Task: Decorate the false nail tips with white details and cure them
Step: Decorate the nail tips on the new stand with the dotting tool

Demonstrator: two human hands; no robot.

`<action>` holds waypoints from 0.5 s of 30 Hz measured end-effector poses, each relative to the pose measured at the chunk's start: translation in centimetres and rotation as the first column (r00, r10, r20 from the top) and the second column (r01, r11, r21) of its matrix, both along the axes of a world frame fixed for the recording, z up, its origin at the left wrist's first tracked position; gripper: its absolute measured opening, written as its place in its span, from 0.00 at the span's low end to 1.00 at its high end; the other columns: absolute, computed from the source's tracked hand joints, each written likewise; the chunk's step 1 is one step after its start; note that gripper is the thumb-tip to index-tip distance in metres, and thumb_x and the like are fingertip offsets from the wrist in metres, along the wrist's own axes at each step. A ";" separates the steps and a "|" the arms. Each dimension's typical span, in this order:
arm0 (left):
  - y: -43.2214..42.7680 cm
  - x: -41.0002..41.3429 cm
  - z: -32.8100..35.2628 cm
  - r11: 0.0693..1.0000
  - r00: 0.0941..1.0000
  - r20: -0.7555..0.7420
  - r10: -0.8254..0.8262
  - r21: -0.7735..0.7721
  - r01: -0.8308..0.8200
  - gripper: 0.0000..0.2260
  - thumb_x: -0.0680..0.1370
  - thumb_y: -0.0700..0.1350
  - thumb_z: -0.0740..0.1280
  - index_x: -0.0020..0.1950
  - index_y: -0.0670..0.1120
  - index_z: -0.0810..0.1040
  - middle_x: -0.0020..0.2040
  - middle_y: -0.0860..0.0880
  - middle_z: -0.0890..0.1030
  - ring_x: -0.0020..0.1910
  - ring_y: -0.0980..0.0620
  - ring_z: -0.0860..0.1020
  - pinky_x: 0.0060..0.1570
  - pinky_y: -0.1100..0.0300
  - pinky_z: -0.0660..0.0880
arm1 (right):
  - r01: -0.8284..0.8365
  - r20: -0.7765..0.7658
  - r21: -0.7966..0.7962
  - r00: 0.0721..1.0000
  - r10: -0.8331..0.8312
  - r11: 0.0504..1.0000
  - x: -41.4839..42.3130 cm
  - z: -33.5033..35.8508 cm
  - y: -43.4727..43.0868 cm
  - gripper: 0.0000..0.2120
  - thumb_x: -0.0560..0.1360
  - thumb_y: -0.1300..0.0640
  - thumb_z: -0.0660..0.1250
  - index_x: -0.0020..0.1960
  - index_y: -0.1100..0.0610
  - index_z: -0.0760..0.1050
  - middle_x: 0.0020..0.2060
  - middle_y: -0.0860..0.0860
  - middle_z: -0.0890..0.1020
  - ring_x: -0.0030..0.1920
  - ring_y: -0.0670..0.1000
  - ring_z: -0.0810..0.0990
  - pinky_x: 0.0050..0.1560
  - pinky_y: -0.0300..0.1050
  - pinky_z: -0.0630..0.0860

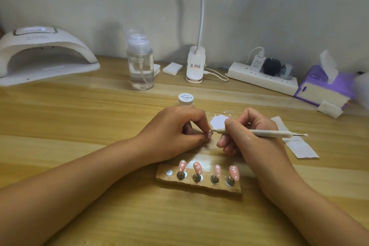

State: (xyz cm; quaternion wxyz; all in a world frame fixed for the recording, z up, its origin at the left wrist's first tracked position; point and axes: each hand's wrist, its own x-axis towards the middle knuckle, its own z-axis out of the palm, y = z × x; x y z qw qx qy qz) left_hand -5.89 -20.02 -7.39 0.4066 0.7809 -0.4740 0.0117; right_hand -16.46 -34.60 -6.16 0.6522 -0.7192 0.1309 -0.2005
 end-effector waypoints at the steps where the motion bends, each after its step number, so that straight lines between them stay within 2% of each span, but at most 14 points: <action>1: 0.0 0.0 0.0 1.000 1.000 0.001 0.000 0.000 0.000 0.15 0.72 0.40 0.77 0.38 0.60 0.76 0.37 0.68 0.76 0.30 0.57 0.75 0.34 0.70 0.67 | 0.004 0.004 0.011 1.000 -0.004 1.000 0.0 0.0 0.0 0.10 0.72 0.59 0.67 0.35 0.58 0.67 0.27 0.58 0.82 0.25 0.47 0.78 0.28 0.36 0.75; 5: 0.0 0.0 0.1 1.000 1.000 0.002 -0.005 0.000 0.005 0.15 0.72 0.41 0.77 0.38 0.60 0.76 0.38 0.68 0.77 0.30 0.58 0.76 0.34 0.71 0.67 | 0.015 0.005 0.038 1.000 -0.016 0.999 0.0 0.2 0.0 0.10 0.71 0.58 0.67 0.35 0.58 0.68 0.27 0.57 0.82 0.24 0.47 0.76 0.27 0.36 0.74; 8: 0.0 0.1 0.0 1.000 1.000 -0.004 -0.003 0.006 0.003 0.11 0.72 0.41 0.76 0.40 0.56 0.79 0.37 0.69 0.77 0.30 0.58 0.76 0.34 0.71 0.67 | 0.064 0.037 0.010 0.997 -0.064 0.998 0.0 -0.1 -0.1 0.10 0.71 0.57 0.68 0.37 0.59 0.68 0.26 0.54 0.79 0.23 0.46 0.71 0.24 0.34 0.68; 11: 0.1 0.1 -0.1 1.000 1.000 -0.016 0.000 0.010 0.001 0.08 0.73 0.41 0.76 0.40 0.53 0.81 0.38 0.69 0.77 0.30 0.59 0.76 0.34 0.72 0.66 | 0.186 0.113 -0.128 0.979 -0.172 0.974 0.0 -0.3 -0.7 0.12 0.75 0.56 0.69 0.39 0.58 0.68 0.27 0.51 0.75 0.25 0.43 0.68 0.26 0.33 0.65; 15: 0.1 0.2 -0.1 1.000 1.000 -0.025 -0.001 0.019 0.002 0.08 0.73 0.41 0.76 0.41 0.53 0.81 0.38 0.68 0.78 0.31 0.59 0.77 0.35 0.72 0.67 | 0.318 0.152 -0.324 0.947 -0.283 0.891 0.2 0.0 -2.8 0.13 0.75 0.55 0.70 0.37 0.56 0.69 0.28 0.51 0.77 0.31 0.52 0.75 0.34 0.45 0.70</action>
